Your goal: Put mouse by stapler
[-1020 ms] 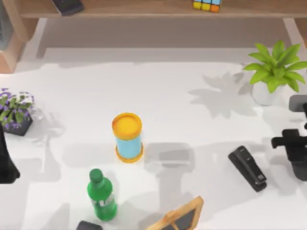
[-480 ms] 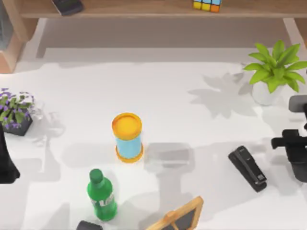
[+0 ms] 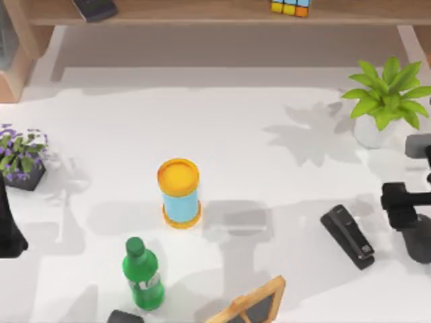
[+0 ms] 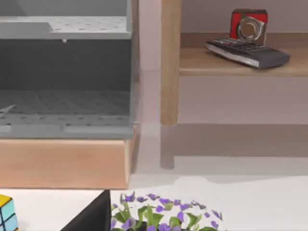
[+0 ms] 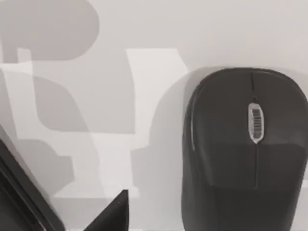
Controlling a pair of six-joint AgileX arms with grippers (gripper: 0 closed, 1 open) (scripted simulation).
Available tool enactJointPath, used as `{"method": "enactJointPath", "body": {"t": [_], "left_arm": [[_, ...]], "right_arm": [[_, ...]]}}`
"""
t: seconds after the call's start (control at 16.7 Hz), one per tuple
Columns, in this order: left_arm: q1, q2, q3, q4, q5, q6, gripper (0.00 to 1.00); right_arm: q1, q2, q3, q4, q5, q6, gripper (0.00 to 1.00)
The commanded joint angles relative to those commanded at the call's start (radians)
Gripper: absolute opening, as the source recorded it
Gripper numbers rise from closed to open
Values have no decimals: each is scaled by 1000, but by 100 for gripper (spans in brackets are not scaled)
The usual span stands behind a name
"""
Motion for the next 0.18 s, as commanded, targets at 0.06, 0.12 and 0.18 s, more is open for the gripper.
{"method": "enactJointPath", "body": {"t": [0.06,0.12,0.18], "left_arm": [[0,0,0,0,0,0,100],[0,0,0,0,0,0,100],[0,0,0,0,0,0,100]], "right_arm": [[0,0,0,0,0,0,100],[0,0,0,0,0,0,100],[0,0,0,0,0,0,100]]}}
